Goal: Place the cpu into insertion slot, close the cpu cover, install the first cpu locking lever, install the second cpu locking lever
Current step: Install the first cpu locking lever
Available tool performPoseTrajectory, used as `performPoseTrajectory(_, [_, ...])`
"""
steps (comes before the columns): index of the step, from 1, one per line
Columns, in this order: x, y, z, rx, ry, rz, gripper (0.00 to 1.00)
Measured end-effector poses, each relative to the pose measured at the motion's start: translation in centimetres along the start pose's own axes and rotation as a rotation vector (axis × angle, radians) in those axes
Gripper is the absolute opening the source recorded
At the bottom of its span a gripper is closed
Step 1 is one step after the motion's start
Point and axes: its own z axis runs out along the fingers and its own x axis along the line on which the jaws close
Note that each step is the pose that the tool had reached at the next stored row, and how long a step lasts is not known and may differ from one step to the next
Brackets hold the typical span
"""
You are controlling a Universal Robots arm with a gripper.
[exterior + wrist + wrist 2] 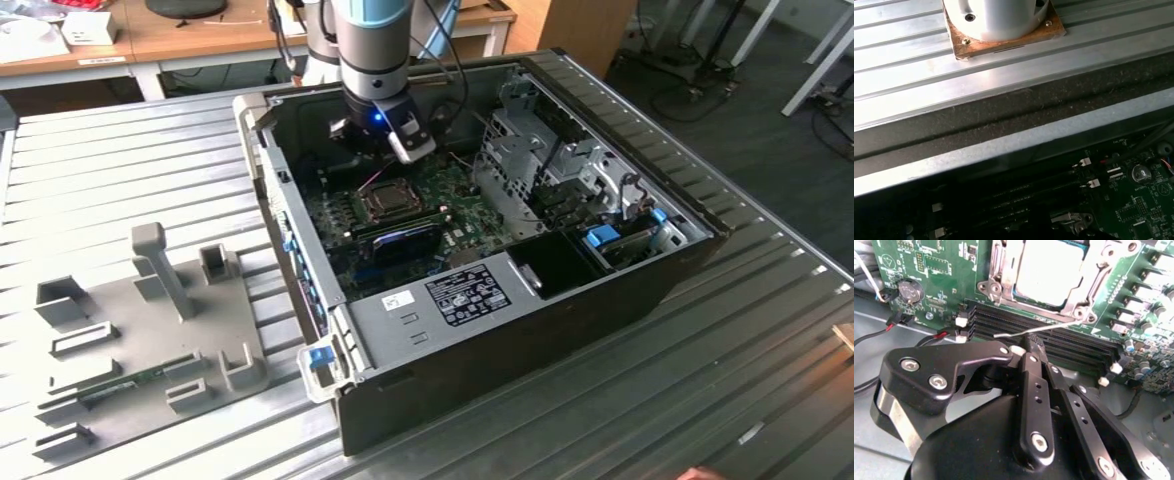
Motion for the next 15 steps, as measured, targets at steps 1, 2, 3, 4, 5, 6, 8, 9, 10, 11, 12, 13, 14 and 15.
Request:
performPoseTrajectory(1, [-0.03,-0.03,0.11,0.0001,-0.0001,0.000,0.10])
performPoseTrajectory(2, [-0.09,-0.06,0.23,0.0001,-0.0001,0.000,0.10])
performPoseTrajectory(3, [-0.15,-0.08,0.35,0.0001,-0.0001,0.000,0.10])
performPoseTrajectory(4, [-0.20,-0.10,0.45,0.0001,-0.0001,0.000,0.10])
performPoseTrajectory(5, [-0.26,-0.11,0.56,0.0001,-0.0001,0.000,0.10])
performPoseTrajectory(6, [-0.32,-0.12,0.64,0.0001,0.0000,0.000,0.10])
performPoseTrajectory(8, [-0.43,-0.13,0.79,0.0001,-0.0001,0.000,0.10])
performPoseTrajectory(9, [-0.47,-0.13,0.87,0.0001,-0.0001,0.000,0.10])
performPoseTrajectory(10, [-0.52,-0.15,0.96,0.0002,-0.0001,0.000,0.10])
performPoseTrajectory(11, [-0.56,-0.17,1.05,0.0002,-0.0001,0.000,0.10])
performPoseTrajectory(12, [-0.59,-0.19,1.15,0.0000,-0.0001,0.000,0.10])
performPoseTrajectory(13, [-0.62,-0.22,1.25,0.0001,-0.0001,0.000,0.10])
performPoseTrajectory(14, [-0.64,-0.25,1.35,0.0001,-0.0001,0.000,0.10])
performPoseTrajectory(15, [-0.66,-0.29,1.45,0.0001,-0.0001,0.000,0.10])
